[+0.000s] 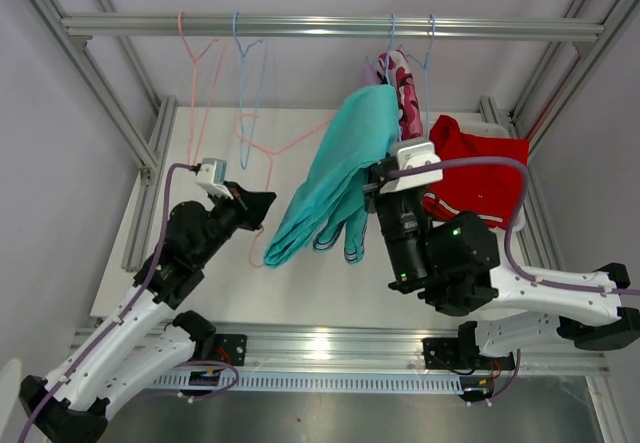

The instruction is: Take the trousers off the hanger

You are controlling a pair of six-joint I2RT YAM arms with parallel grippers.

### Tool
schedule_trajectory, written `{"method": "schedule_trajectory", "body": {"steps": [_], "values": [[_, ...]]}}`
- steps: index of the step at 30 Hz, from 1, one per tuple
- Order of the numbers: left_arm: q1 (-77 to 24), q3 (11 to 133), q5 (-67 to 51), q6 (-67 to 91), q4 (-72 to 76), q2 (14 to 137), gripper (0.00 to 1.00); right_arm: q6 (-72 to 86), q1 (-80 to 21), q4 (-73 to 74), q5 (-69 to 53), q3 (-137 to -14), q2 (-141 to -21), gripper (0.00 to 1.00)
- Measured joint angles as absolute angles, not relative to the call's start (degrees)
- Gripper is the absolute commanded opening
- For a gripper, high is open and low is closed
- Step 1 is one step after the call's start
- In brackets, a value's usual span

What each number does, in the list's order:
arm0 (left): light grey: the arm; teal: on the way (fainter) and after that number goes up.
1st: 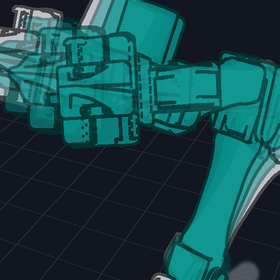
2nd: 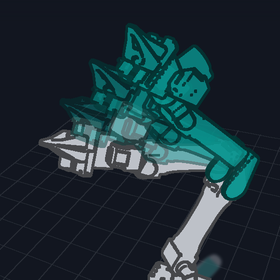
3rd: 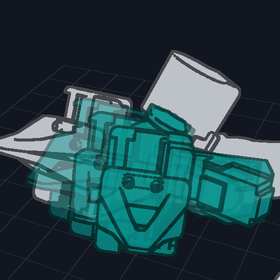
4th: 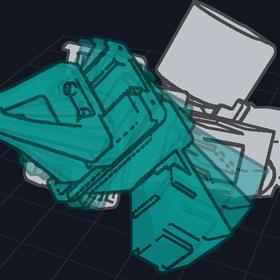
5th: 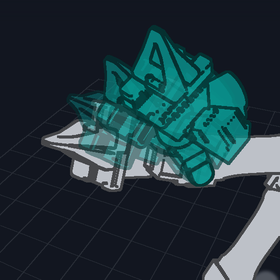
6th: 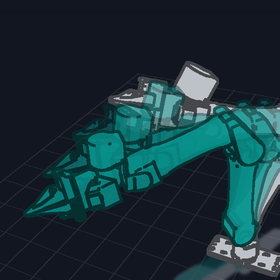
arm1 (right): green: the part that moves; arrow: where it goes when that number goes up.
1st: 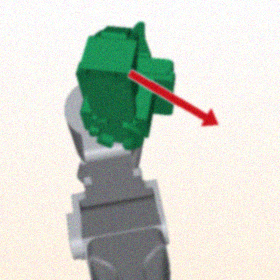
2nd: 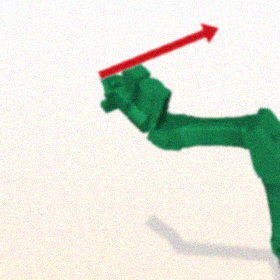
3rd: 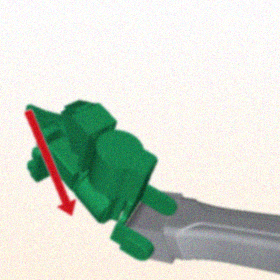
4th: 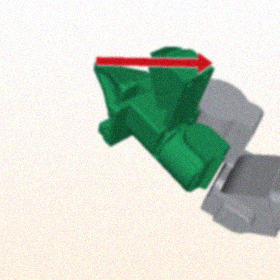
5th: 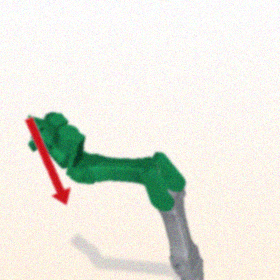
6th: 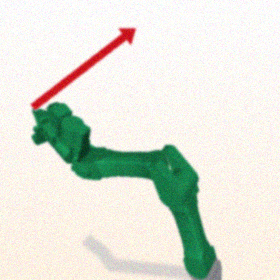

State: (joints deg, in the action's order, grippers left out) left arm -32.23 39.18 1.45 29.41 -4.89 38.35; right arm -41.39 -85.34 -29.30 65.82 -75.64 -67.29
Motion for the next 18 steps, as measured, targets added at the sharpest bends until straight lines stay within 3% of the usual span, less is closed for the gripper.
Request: {"method": "schedule_trajectory", "body": {"steps": [11, 18], "values": [[-32.2, 40.7, 3.1, 29.4, -11.2, 45.3, 0.00, -47.0, -86.2, -20.6, 68.0, -95.9, -72.9, 0.00], [-32.2, 40.8, 3.8, 29.0, -11.9, 44.1, 0.00, -54.2, -87.6, -22.6, 70.6, -98.1, -72.4, 0.00]]}}
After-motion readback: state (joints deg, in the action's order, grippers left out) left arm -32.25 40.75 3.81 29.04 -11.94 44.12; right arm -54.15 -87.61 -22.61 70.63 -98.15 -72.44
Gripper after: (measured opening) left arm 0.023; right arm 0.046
